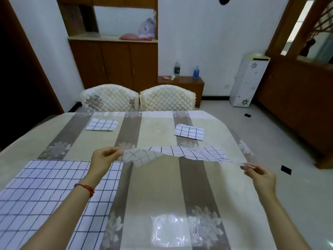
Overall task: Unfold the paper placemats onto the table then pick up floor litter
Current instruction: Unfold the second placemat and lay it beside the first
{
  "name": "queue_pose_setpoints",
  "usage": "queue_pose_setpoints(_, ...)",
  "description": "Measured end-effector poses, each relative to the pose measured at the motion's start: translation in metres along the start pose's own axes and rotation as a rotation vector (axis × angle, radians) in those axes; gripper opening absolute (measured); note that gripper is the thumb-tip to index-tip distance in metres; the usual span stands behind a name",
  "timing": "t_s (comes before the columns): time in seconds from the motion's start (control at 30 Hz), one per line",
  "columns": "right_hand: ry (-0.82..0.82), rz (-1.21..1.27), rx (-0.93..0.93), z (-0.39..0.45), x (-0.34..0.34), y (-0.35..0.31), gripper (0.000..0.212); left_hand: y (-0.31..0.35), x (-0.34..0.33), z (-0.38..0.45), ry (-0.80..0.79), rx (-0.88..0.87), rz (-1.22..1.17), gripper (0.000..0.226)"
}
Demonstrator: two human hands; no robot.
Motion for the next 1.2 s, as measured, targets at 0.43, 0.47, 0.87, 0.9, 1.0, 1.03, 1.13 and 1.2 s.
queue_pose_setpoints(0.43,0.021,-0.358,-0.303,-0.034,0.068,0.099,0.040,-0.101,-0.047,-0.089,-0.187,0.254,0.276,0.024)
queue_pose_setpoints(0.47,0.017,-0.392,-0.319,-0.034,0.071,0.105,0.040,-0.104,-0.050,-0.094,-0.192,0.275,0.288,0.025)
queue_pose_setpoints(0.87,0.048,-0.359,-0.467,-0.033,0.077,0.115,0.023,-0.124,-0.086,-0.113,-0.039,0.538,0.360,0.022)
queue_pose_setpoints(0.9,0.051,-0.387,-0.459,-0.033,0.076,0.117,0.023,-0.122,-0.090,-0.114,-0.009,0.540,0.357,0.017)
queue_pose_setpoints(1.0,0.013,-0.510,-0.447,-0.035,0.072,0.122,0.029,-0.117,-0.103,-0.111,0.027,0.584,0.321,0.014)
queue_pose_setpoints(1.03,0.002,-0.527,-0.460,-0.036,0.069,0.123,0.030,-0.119,-0.107,-0.110,0.021,0.606,0.317,0.022)
queue_pose_setpoints(1.13,-0.018,-0.582,-0.464,-0.037,0.065,0.124,0.019,-0.120,-0.113,-0.108,0.046,0.672,0.329,0.039)
queue_pose_setpoints(1.2,-0.033,-0.610,-0.446,-0.036,0.064,0.125,0.017,-0.119,-0.112,-0.107,0.047,0.667,0.318,0.026)
Point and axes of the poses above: each hand's wrist, its own z-axis towards the middle knuckle, its own x-axis out of the back of the hand, y = z × x, the point moved 2 cm from there along z, towards the middle knuckle, and after that the axes turned 13 degrees about z, right-handed, at the moved point
